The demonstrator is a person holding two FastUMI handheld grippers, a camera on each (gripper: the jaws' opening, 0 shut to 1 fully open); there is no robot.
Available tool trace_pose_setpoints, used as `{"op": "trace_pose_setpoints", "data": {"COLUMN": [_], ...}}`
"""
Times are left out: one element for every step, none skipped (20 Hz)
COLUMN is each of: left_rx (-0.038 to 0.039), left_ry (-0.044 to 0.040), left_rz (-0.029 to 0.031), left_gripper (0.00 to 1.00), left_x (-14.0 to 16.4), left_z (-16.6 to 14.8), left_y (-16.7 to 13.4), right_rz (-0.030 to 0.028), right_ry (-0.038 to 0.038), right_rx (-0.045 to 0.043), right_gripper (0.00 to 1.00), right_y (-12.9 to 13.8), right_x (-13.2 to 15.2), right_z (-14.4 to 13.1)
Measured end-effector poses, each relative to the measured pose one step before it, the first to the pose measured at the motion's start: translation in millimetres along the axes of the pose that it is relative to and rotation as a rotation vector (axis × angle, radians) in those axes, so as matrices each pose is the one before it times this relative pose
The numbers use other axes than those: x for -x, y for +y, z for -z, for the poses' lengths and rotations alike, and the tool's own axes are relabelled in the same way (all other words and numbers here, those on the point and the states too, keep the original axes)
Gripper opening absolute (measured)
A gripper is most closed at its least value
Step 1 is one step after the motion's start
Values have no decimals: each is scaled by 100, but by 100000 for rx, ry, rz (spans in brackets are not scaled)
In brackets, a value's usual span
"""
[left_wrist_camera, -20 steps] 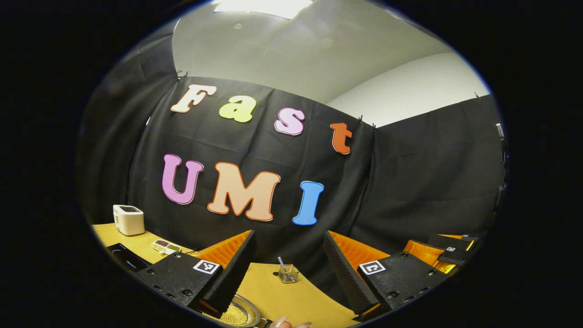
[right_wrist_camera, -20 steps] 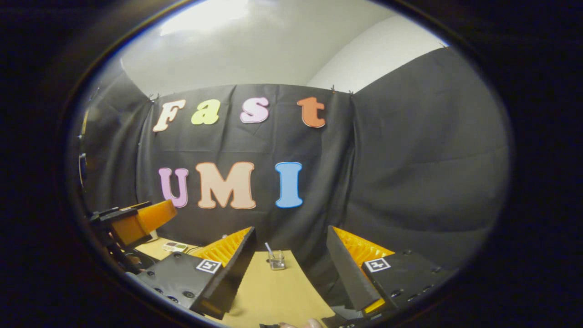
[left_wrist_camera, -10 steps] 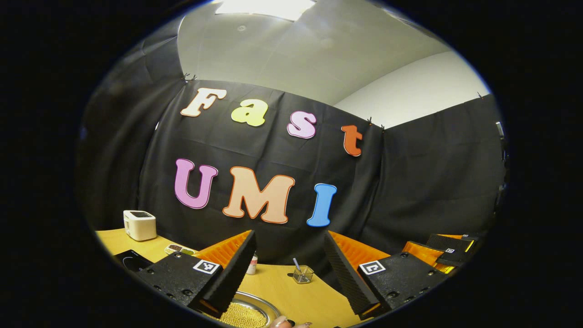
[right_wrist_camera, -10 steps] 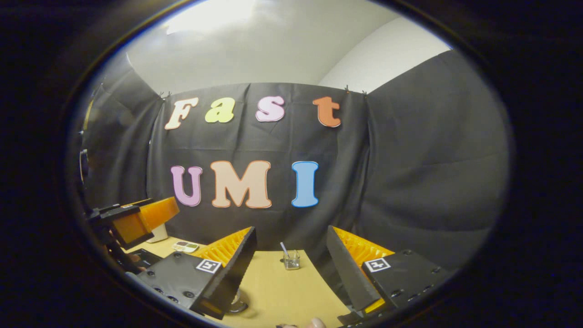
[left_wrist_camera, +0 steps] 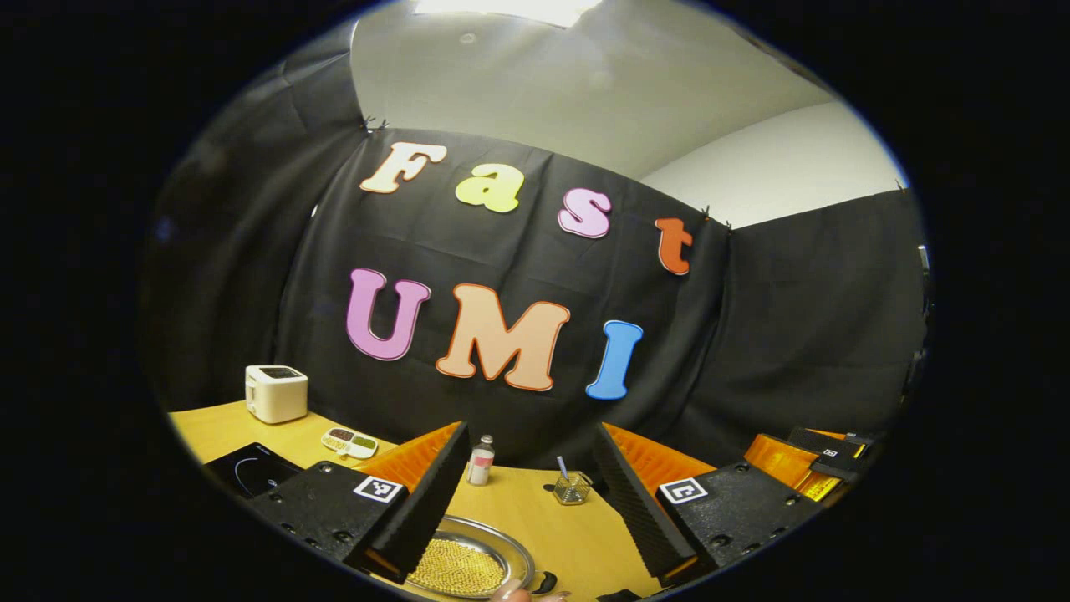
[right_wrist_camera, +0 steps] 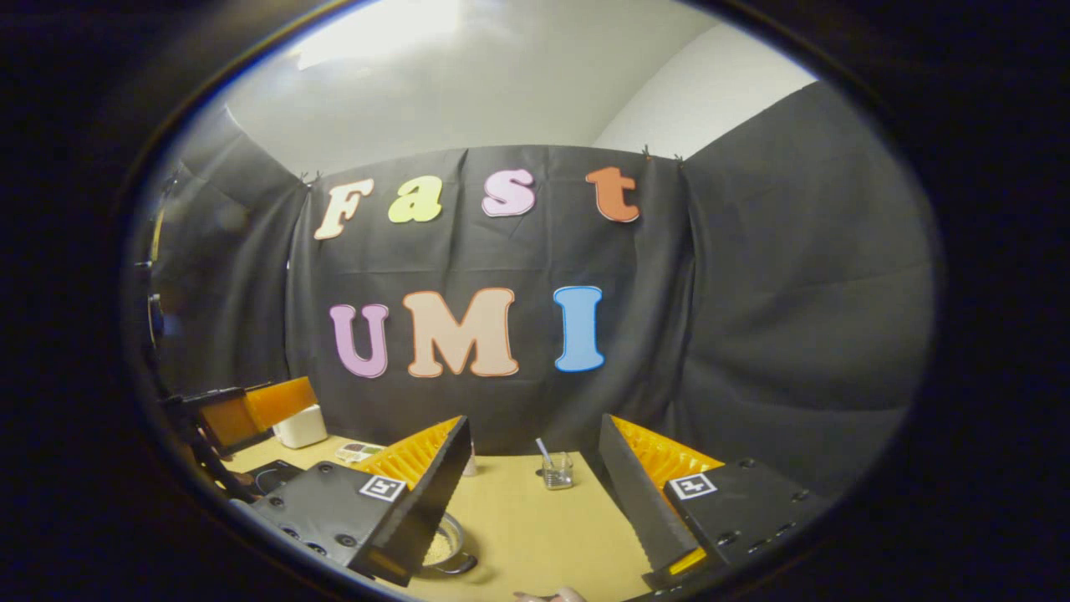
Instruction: First push the handle of the pot to place it horizontally, then grasp the pot with both hands and set it on the induction cooktop.
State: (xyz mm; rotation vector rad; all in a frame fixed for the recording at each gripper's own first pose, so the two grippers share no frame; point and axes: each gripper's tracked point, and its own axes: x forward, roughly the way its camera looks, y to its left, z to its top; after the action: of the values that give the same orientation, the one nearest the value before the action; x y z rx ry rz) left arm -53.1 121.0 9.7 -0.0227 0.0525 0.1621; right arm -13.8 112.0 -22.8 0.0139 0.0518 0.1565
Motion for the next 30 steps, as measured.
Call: {"op": "trace_pose_setpoints", "data": {"left_rx": [-1076,-1585,-1392,-866,-102,131,-150,-359,-598,-605,-595,-507,-575,-602,-457,-273,-192,-153,-73,102,102,-69,-275,-242,-122,66,-88,-346,-406,-315], "left_ry": [-1276,-1136,-702,352,1062,1153,1553,1708,1225,405,-47,-71,109,-321,-243,94,293,46,-183,-628,-659,-685,-578,-509,-684,-990,-676,-222,156,171], "left_rz": [-1214,-856,-764,-1142,-1182,-1184,-1540,-1382,-624,-199,70,421,474,259,303,656,755,663,514,642,650,410,80,172,-249,-612,-612,-702,-443,-347], "left_gripper": [96,95,95,92,92,95,95,95,95,92,92,96,92,96,96,96,92,92,96,92,92,92,92,96,96,96,92,95,96,96], "left_x": [95,158,104,168,233,91,124,220,-21,-139,-234,-74,-154,-131,-287,-110,-155,-13,-84,43,73,78,83,32,89,266,158,28,115,194], "left_z": [-442,-383,-215,147,332,328,421,489,248,-70,-137,-159,-1,-85,-70,9,1,26,-90,-153,-332,-194,-282,-116,-211,-284,-173,-121,9,108], "left_y": [349,199,252,258,325,260,379,460,227,221,154,132,150,116,209,69,44,88,70,88,94,118,237,205,273,413,405,361,312,285], "right_rz": [-1013,-1365,-1671,-1784,-1389,-1182,-885,-652,-464,-246,-112,134,-571,-555,4,-136,-268,-377,-289,-108,232,79,-191,-803,-296,-304,-780,-950,-507,213], "right_ry": [404,949,1686,1534,1157,543,198,391,105,-147,-478,-5,-52,-387,-632,-593,-298,-284,-455,-657,-626,-351,-438,-137,232,217,705,988,1043,622], "right_rx": [-645,-488,-672,-804,-1098,-1133,-1129,-908,-613,-289,-150,-164,-108,286,698,762,583,400,228,301,587,859,784,417,375,476,216,-200,-360,-434], "right_gripper": [96,96,96,96,96,96,96,98,98,96,96,94,96,94,94,94,94,94,94,94,94,94,94,94,94,97,97,94,94,84], "right_y": [263,336,339,401,350,271,239,134,179,144,281,177,575,472,285,345,401,395,439,366,173,213,397,450,369,335,393,471,388,126], "right_x": [9,-66,-79,-88,-178,-216,-276,-327,-262,-332,-201,-304,-139,-187,-165,-172,-65,-28,48,-12,-16,-126,149,19,51,-57,-23,-27,26,31], "right_z": [229,428,608,505,326,140,12,140,176,-28,6,-14,142,-106,-134,-135,16,-40,-102,-244,-163,-87,-189,-76,63,107,298,288,318,182]}}
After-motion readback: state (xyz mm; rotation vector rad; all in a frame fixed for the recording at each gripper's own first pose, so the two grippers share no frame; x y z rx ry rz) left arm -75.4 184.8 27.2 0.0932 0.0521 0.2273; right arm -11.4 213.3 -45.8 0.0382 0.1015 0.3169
